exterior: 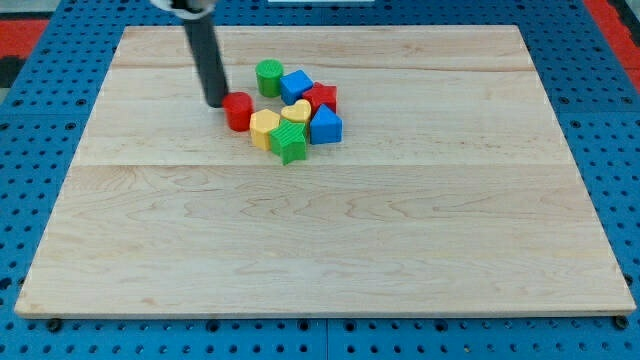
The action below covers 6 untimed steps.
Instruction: Push the green circle into the group of blocks
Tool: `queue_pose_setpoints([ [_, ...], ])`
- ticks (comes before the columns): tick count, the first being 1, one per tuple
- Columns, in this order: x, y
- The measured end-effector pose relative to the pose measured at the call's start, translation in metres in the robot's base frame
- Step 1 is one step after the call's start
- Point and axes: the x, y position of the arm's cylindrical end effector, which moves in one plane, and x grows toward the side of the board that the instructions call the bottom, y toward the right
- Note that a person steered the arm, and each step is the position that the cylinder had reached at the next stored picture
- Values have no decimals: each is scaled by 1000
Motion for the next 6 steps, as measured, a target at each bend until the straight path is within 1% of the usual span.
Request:
queue_pose_setpoints([
  [1,0,-10],
  [2,-41,-28],
  [3,-67,5],
  [4,-66,27],
  [5,-53,37],
  [6,-23,37],
])
